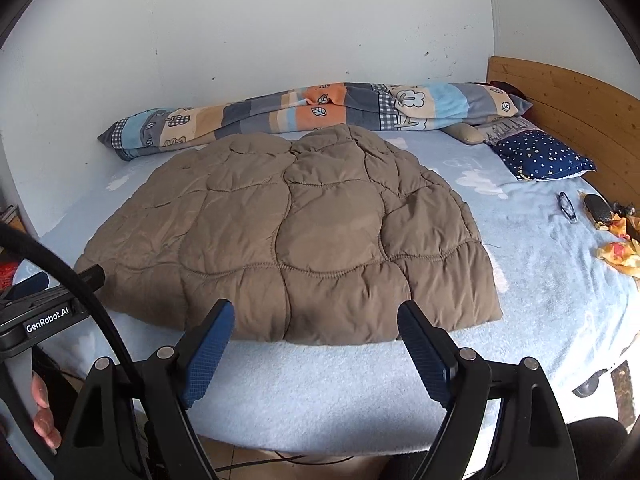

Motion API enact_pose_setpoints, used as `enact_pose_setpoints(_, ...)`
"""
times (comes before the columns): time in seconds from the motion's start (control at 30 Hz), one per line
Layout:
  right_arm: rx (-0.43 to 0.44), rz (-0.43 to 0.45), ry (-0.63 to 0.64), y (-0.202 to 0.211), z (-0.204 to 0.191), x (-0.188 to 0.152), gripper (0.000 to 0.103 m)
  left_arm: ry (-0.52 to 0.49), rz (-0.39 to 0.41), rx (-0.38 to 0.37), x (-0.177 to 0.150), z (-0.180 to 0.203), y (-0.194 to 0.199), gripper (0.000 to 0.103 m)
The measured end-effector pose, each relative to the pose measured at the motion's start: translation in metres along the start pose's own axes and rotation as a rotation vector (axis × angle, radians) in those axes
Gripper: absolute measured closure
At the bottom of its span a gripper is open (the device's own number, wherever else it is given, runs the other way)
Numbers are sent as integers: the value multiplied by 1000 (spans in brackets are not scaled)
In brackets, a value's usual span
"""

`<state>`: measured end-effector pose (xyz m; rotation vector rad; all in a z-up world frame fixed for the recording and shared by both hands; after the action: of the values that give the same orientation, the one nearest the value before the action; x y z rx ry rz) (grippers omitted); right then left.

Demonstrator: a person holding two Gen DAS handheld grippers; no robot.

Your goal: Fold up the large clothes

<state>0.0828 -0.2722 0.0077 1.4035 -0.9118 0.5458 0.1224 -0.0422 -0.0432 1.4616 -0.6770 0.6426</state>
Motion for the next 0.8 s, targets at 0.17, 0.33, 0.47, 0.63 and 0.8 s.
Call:
enact_pose_setpoints(0.17, 11, 70, 35, 40, -10, -8, 12, -36, 13, -18, -5, 5, 21, 0)
enact_pose_setpoints(0.33, 8, 120, 62, 61, -15, -10, 9, -30, 17, -44, -7, 9, 29, 0)
enact_pose_setpoints(0.47, 15, 114, 87, 62, -19, -14, 9, -41, 18, -48, -10, 12, 30, 0)
enact_pose_setpoints(0.63, 14, 104, 88, 60, -22, -18, 9, -53, 20, -43, -11, 13, 29, 0)
enact_pose_setpoints(0.8, 20, 93, 96, 57, -25, -22, 9, -59, 19, -40, -12, 13, 28, 0)
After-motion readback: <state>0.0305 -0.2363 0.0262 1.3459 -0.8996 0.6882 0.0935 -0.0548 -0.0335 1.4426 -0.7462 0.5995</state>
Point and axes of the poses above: each gripper's, at about its wrist camera, not at the fingertips, and y roughly against the way its jaws point, z to its right, x to its top, the point moved 8 cm from there along -y, roughly the way its jaws point, and after that the axes turned 3 degrees about -x, right-handed, at the moved point
